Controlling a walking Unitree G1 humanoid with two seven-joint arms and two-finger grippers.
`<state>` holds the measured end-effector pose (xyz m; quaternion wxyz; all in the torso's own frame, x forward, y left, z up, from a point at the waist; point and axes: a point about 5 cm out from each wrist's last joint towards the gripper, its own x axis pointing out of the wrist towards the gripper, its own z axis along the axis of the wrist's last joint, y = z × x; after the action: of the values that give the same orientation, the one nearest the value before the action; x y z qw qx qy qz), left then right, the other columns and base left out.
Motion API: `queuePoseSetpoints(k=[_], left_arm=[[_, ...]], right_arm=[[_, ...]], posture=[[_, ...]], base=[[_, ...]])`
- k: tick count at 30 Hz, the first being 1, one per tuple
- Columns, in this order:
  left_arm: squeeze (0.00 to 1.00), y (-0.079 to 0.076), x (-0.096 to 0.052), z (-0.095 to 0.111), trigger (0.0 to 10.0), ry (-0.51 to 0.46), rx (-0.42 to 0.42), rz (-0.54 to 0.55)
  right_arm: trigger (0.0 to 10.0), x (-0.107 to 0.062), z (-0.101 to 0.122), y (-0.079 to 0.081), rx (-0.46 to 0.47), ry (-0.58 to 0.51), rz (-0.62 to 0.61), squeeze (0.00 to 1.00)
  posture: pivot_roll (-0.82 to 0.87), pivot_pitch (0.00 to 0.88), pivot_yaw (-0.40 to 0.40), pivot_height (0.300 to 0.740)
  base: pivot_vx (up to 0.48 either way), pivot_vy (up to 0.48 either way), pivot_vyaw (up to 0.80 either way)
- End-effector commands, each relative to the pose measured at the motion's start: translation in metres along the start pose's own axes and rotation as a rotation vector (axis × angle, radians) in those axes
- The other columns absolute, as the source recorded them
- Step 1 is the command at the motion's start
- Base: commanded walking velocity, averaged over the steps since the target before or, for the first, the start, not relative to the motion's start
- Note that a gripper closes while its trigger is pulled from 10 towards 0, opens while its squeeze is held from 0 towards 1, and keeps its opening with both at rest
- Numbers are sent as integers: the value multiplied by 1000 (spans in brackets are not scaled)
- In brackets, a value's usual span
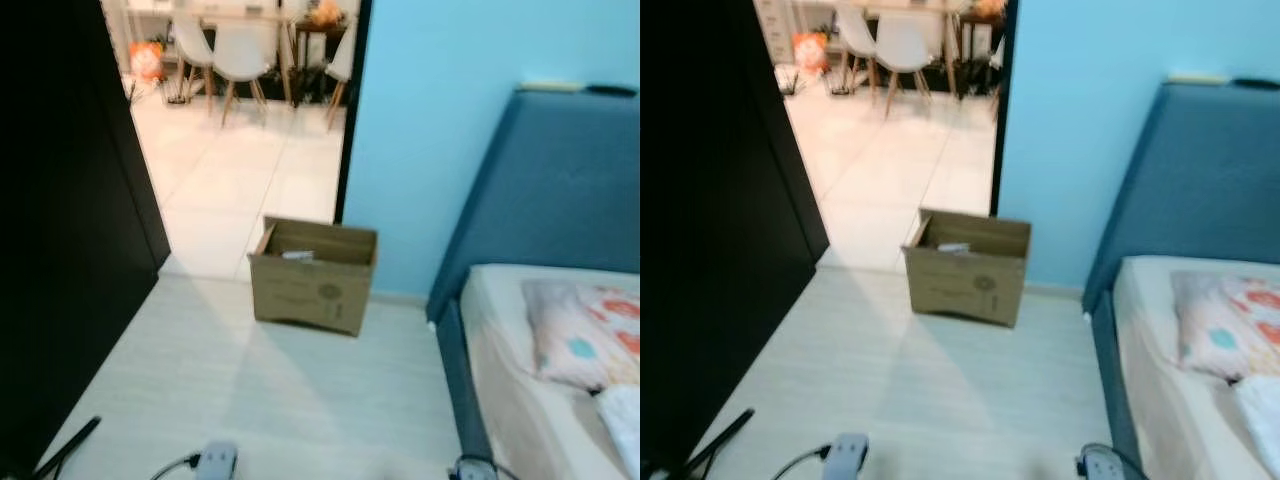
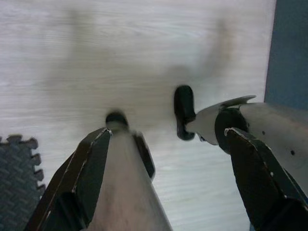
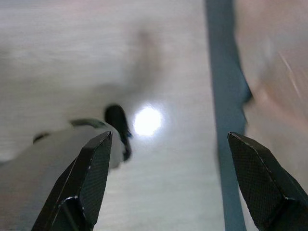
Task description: Clean up the room
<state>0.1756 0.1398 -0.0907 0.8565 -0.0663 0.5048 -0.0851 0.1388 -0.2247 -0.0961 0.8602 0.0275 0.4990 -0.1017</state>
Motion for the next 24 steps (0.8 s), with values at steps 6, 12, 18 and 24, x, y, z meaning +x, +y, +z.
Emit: queuePoseSetpoints(k=[6, 12, 18, 24], left_arm=[[0, 6, -2, -8, 10000, 18, 1, 15], [0, 6, -2, -10, 10000, 17, 7, 22], [0, 6, -2, -9, 10000, 13, 12, 27], [0, 10, -2, 1, 10000, -30, 62, 76]], right_arm=[[10000, 1, 1, 5, 0, -2, 16, 0], [10000, 0, 0, 3, 5, 6, 17, 0], [10000, 0, -1, 1, -3, 8, 15, 0], [10000, 0, -2, -1, -3, 11, 15, 0]], posture=[[32, 28, -55, 740], [31, 29, -55, 740], [31, 31, -54, 740], [29, 30, -55, 740]], base=[[-399, 0, 0], [-265, 0, -221], [0, 0, -763], [0, 0, -760]])
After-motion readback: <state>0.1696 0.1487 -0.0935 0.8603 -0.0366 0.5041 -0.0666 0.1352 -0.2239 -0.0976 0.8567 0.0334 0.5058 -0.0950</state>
